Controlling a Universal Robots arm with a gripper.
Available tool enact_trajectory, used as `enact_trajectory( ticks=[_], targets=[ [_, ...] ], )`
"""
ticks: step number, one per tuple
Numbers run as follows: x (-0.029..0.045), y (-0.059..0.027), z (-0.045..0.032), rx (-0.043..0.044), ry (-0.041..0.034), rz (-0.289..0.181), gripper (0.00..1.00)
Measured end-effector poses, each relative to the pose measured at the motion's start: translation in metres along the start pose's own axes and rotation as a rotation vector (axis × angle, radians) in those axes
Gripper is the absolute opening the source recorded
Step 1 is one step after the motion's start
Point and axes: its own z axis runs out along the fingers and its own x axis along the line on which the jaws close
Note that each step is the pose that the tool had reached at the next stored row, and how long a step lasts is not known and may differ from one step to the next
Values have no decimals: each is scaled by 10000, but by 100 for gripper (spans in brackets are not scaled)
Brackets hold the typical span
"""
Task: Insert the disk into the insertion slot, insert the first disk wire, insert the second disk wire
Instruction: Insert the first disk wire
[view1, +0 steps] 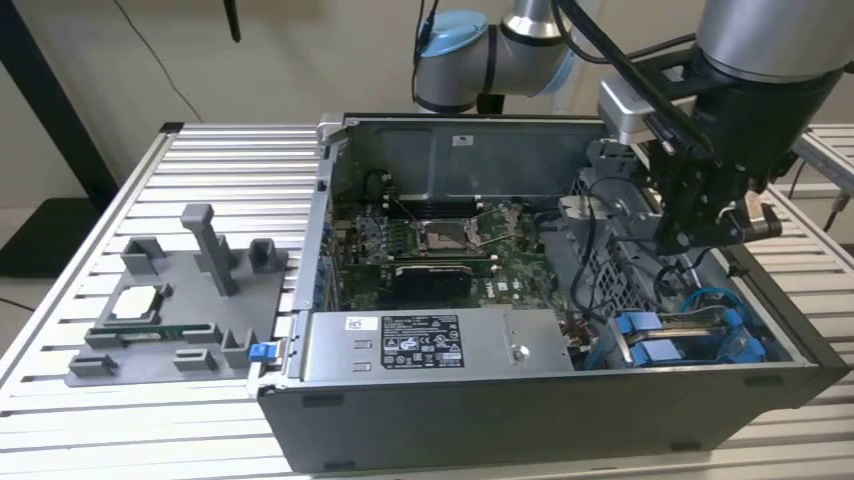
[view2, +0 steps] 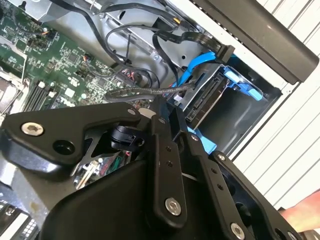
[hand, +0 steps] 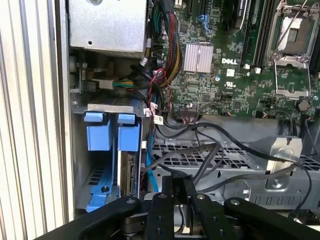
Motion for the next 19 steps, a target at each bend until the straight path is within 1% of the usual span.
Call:
enact_trajectory(
  ticks=[3,7,19],
  targets=[
    [10,-18,15,-47,52,-5,0],
    [39,-54,33,-150,124,-9,0],
    [173,-161,74,-465,280,-9,0]
  ],
)
